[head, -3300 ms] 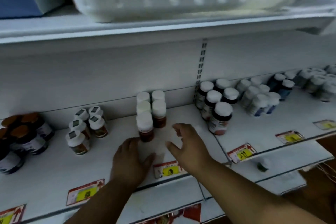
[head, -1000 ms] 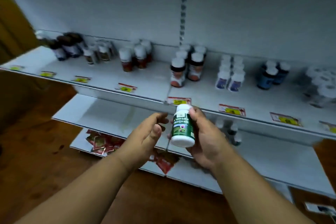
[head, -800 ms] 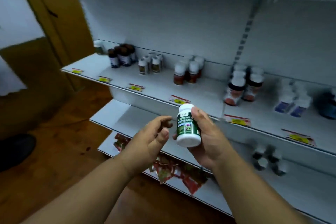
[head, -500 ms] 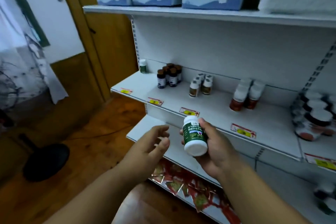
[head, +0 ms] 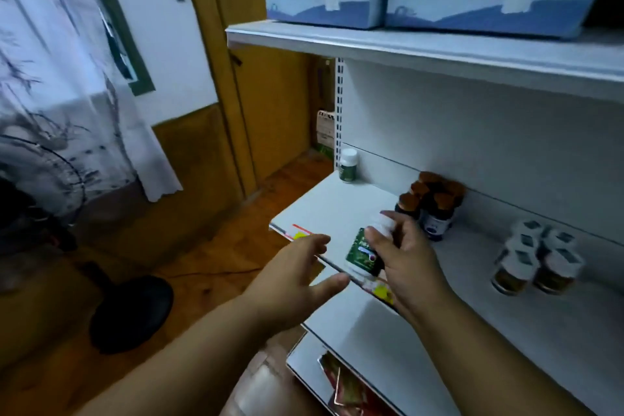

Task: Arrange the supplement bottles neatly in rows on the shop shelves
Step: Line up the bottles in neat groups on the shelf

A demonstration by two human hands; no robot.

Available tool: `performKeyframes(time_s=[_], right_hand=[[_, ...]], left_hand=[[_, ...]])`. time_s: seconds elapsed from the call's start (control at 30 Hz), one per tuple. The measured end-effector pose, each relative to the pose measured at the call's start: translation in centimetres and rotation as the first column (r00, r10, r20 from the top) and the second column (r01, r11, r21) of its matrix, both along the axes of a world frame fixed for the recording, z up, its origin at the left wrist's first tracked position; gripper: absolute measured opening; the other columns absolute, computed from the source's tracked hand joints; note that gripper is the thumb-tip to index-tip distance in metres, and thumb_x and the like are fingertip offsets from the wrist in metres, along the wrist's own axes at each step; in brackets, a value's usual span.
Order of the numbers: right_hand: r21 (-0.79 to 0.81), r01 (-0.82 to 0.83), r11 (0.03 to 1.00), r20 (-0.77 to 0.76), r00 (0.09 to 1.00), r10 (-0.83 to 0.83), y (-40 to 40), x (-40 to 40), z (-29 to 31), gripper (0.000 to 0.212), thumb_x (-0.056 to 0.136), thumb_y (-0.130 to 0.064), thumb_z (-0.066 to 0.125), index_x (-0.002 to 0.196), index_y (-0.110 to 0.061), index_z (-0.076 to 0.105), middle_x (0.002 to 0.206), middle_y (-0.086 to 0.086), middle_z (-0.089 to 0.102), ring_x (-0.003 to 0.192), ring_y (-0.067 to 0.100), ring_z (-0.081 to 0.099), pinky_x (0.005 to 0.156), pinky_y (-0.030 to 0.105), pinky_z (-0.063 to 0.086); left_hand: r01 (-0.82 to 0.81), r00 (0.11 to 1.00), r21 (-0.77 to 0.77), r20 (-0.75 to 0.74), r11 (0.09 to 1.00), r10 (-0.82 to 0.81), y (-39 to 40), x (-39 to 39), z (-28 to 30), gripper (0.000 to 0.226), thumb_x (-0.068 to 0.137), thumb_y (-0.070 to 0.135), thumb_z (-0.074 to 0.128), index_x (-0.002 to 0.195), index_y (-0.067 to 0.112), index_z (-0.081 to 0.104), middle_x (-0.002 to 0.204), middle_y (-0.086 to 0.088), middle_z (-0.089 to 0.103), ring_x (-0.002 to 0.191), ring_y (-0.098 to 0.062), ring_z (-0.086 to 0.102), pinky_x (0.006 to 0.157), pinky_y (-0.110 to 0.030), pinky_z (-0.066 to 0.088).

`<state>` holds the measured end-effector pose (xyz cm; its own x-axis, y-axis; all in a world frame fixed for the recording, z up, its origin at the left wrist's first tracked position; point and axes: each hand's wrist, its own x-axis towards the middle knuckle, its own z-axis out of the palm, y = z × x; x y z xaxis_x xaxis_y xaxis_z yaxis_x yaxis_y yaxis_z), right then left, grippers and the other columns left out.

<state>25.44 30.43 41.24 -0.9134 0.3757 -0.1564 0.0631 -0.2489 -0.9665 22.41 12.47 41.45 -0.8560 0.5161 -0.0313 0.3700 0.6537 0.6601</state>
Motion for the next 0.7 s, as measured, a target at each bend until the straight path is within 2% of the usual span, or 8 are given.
performKeyframes(time_s=[0.07,0.1,0.17,0.27,0.37,0.47,0.57,0.7], right_hand=[[0.212,0.020,0.977,0.017,1.000,-0.024,-0.4,-3.7,-0.2,0.033,0.088,-0.020,0.070,0.115,-0.033,0.056,0.110,-0.007,0.063,0.097,0.012,0.066,0.073,0.027,0.059],[0.323,0.037,0.946,0.028,0.998,-0.048,-0.4,-5.5,-0.5,0.036,0.088,-0.020,0.070,0.118,-0.031,0.054,0.109,-0.009,0.059,0.097,0.008,0.063,0.072,0.021,0.056],[0.458,0.084,0.885,0.040,0.993,-0.115,-0.3,-9.0,-1.7,0.040,0.087,-0.020,0.072,0.120,-0.029,0.052,0.111,-0.008,0.056,0.101,0.010,0.060,0.081,0.025,0.056],[0.599,0.153,0.786,0.060,0.970,-0.234,-0.1,-14.2,-4.6,0.046,0.083,-0.021,0.075,0.121,-0.030,0.051,0.117,-0.007,0.056,0.105,0.013,0.057,0.092,0.032,0.052],[0.673,0.229,0.704,0.069,0.928,-0.367,0.3,-18.4,-6.8,0.055,0.082,-0.020,0.075,0.129,-0.026,0.050,0.114,-0.006,0.056,0.102,0.013,0.059,0.086,0.020,0.044],[0.807,0.236,0.542,0.034,0.897,-0.441,1.0,-21.8,-7.7,0.056,0.082,-0.014,0.074,0.132,-0.015,0.049,0.123,0.004,0.057,0.109,0.017,0.056,0.087,0.009,0.030],[0.853,0.226,0.471,0.029,0.880,-0.474,1.5,-24.3,-7.4,0.050,0.082,-0.011,0.073,0.127,-0.010,0.051,0.124,0.009,0.053,0.112,0.022,0.054,0.088,0.011,0.028],[0.882,0.239,0.406,0.031,0.831,-0.555,3.2,-26.6,-7.2,0.041,0.076,-0.012,0.075,0.112,-0.010,0.056,0.112,0.010,0.058,0.104,0.026,0.055,0.079,0.021,0.033]], left_hand=[[0.021,0.999,-0.048,-0.032,0.999,-0.022,0.5,-4.4,-0.6,0.080,0.079,0.071,0.056,0.145,0.034,0.031,0.144,0.010,0.044,0.125,-0.007,0.046,0.106,-0.029,0.043],[0.029,0.999,-0.065,-0.040,0.997,-0.031,0.9,-6.6,-1.1,0.080,0.080,0.069,0.059,0.146,0.033,0.031,0.146,0.009,0.042,0.127,-0.010,0.045,0.107,-0.032,0.043],[0.053,0.997,-0.092,-0.053,0.994,-0.058,2.0,-11.3,-2.4,0.083,0.079,0.066,0.063,0.147,0.031,0.030,0.150,0.006,0.038,0.133,-0.013,0.040,0.110,-0.035,0.040],[0.156,0.979,-0.157,-0.104,0.975,-0.174,3.5,-18.4,-5.0,0.087,0.079,0.062,0.067,0.148,0.024,0.031,0.152,0.001,0.037,0.138,-0.016,0.035,0.114,-0.031,0.031],[0.226,0.964,-0.163,-0.107,0.960,-0.245,4.9,-24.9,-7.3,0.088,0.080,0.059,0.068,0.150,0.021,0.030,0.153,0.000,0.035,0.139,-0.016,0.033,0.114,-0.030,0.028],[0.246,0.961,-0.154,-0.091,0.957,-0.262,6.4,-29.8,-8.6,0.091,0.079,0.058,0.070,0.151,0.019,0.029,0.152,-0.002,0.037,0.138,-0.019,0.036,0.114,-0.032,0.032],[0.337,0.930,-0.225,-0.069,0.914,-0.360,7.8,-33.0,-8.9,0.091,0.076,0.060,0.071,0.148,0.020,0.033,0.147,-0.003,0.044,0.132,-0.021,0.042,0.112,-0.034,0.037],[0.420,0.876,-0.279,-0.123,0.863,-0.466,9.4,-35.3,-9.1,0.078,0.072,0.064,0.069,0.133,0.022,0.044,0.136,-0.002,0.052,0.122,-0.021,0.048,0.106,-0.034,0.040]])
